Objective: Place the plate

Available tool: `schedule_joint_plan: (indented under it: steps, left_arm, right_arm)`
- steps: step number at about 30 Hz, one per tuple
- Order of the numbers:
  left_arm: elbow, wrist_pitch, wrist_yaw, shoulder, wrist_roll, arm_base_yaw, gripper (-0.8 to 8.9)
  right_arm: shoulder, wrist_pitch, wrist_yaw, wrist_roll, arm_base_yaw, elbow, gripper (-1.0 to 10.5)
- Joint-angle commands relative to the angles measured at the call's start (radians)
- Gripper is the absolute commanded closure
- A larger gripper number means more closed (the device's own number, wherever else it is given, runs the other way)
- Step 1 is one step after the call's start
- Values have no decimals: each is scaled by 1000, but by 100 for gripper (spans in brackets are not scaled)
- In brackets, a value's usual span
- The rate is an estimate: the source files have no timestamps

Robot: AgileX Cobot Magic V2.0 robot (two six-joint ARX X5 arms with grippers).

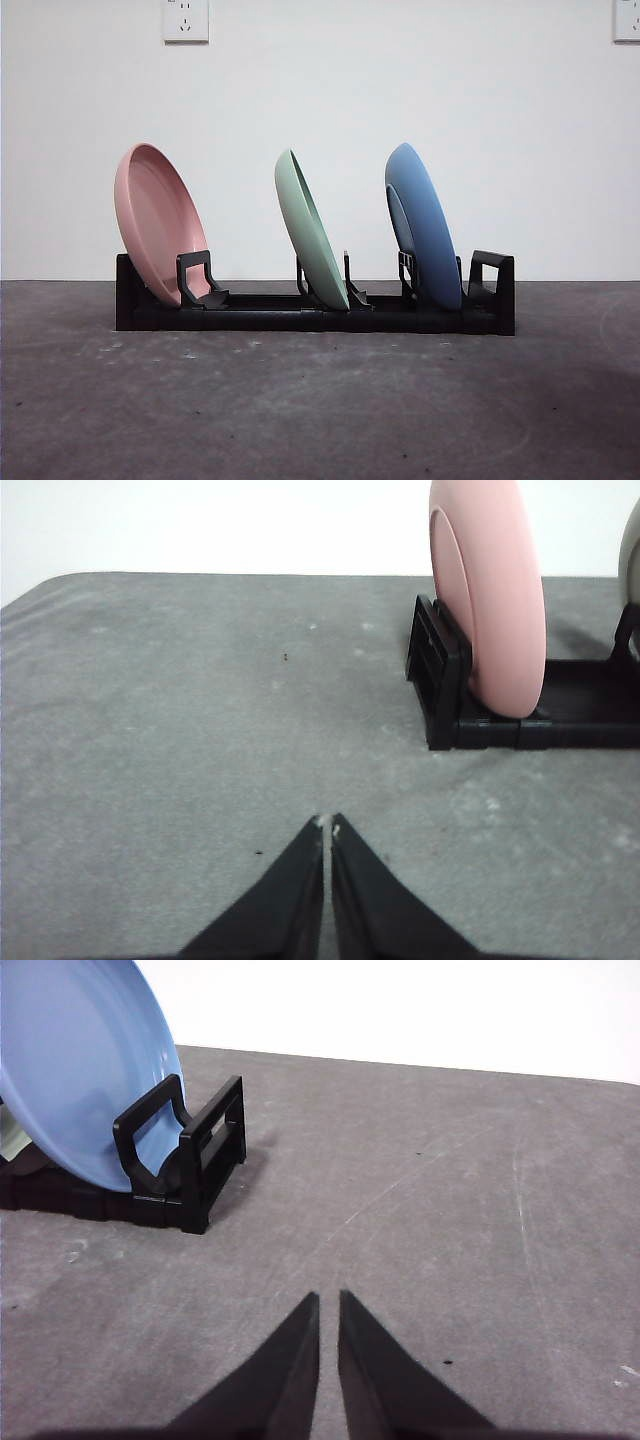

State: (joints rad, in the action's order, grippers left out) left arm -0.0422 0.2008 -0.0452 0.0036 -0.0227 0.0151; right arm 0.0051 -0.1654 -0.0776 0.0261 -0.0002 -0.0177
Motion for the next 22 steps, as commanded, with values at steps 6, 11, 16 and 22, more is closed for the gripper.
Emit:
schedule_joint_plan:
  steps: [6, 11, 16, 22]
  left_arm:
    - [12, -14, -6, 0, -229, 2, 804]
    - [-29, -14, -7, 10, -306, -3, 803]
    - [-121, -14, -8, 69, -364, -3, 803]
    - [-278, -8, -34, 232, -364, -3, 803]
  right_arm:
    - [-2, 14, -1, -223, 0, 4, 940]
    - [-1, 9, -1, -357, 0, -47, 940]
    - [16, -2, -1, -410, 0, -150, 940]
    - [112, -123, -1, -430, 0, -341, 940]
